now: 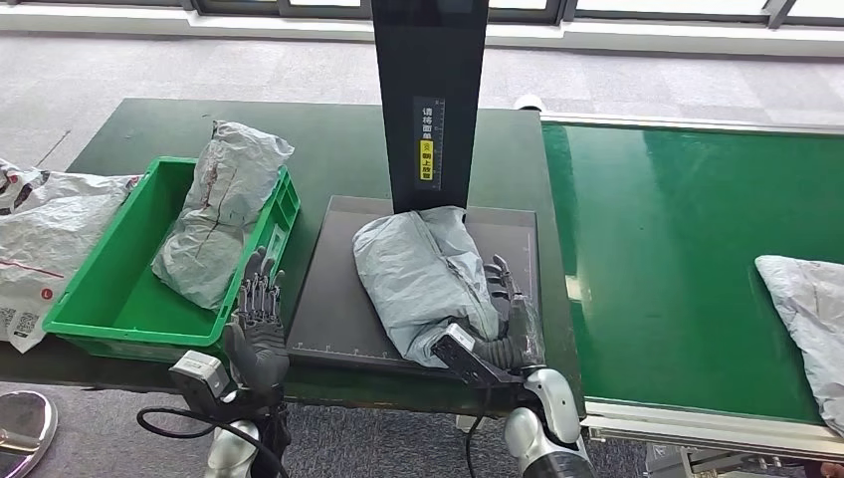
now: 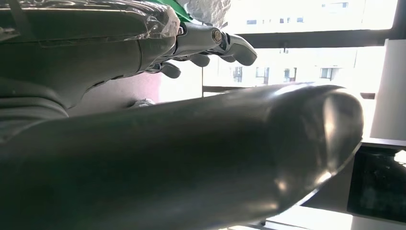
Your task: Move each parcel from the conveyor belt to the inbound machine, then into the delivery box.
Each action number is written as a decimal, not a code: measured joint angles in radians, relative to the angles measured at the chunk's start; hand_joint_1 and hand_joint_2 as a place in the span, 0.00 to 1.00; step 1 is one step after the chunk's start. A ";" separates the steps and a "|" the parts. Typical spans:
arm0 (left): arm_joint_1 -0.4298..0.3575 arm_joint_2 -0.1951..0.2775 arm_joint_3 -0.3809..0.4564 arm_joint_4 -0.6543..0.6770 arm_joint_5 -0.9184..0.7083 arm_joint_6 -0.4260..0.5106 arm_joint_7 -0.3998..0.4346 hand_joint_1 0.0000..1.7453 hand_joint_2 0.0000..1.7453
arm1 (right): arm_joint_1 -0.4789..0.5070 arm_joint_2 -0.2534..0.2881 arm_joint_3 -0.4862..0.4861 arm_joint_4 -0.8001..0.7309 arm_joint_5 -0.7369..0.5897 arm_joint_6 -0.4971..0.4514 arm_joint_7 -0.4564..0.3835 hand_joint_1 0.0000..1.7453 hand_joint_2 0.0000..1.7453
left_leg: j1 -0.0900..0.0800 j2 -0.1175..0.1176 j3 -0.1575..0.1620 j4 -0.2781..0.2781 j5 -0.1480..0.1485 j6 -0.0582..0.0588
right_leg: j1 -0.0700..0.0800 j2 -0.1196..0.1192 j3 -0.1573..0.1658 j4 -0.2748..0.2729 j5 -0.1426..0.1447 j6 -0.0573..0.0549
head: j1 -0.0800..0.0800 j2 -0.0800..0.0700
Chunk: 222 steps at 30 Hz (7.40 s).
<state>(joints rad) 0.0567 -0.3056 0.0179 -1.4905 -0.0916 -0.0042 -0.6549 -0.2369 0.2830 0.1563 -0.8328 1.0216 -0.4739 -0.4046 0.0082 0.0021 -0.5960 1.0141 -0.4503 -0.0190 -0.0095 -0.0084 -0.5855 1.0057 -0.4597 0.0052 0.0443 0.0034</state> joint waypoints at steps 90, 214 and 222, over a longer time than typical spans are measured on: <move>-0.218 0.174 0.038 -0.008 -0.414 0.539 0.079 1.00 1.00 | 0.490 -0.116 0.238 -0.938 -0.477 -0.064 -0.295 0.00 1.00 | 0.001 0.006 0.000 0.000 0.000 -0.001 | 0.002 0.006 -0.002 0.000 0.001 -0.001 | 0.000 0.000; -1.069 0.386 0.436 0.845 -0.694 0.686 0.117 0.00 0.00 | 0.462 -0.071 -0.125 -0.892 -0.310 -0.056 -0.213 0.00 1.00 | 0.006 0.003 -0.001 0.001 0.006 -0.008 | 0.004 0.003 -0.003 0.001 0.008 -0.007 | 0.000 0.000; -0.702 0.267 0.378 0.430 -0.139 0.687 -0.049 0.00 0.00 | 0.438 -0.091 -0.284 -0.795 -0.190 -0.072 -0.147 0.00 1.00 | 0.001 0.013 0.004 0.000 0.002 -0.005 | 0.001 0.012 -0.002 0.001 0.006 -0.005 | 0.000 0.000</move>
<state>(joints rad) -0.6457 -0.0382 0.3962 -1.0600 -0.2309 0.6831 -0.7042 0.2008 0.1916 -0.1281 -1.6282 0.8320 -0.5460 -0.5515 0.0090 0.0149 -0.5921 1.0142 -0.4486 -0.0240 -0.0083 0.0039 -0.5873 1.0066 -0.4536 0.0004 0.0439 0.0034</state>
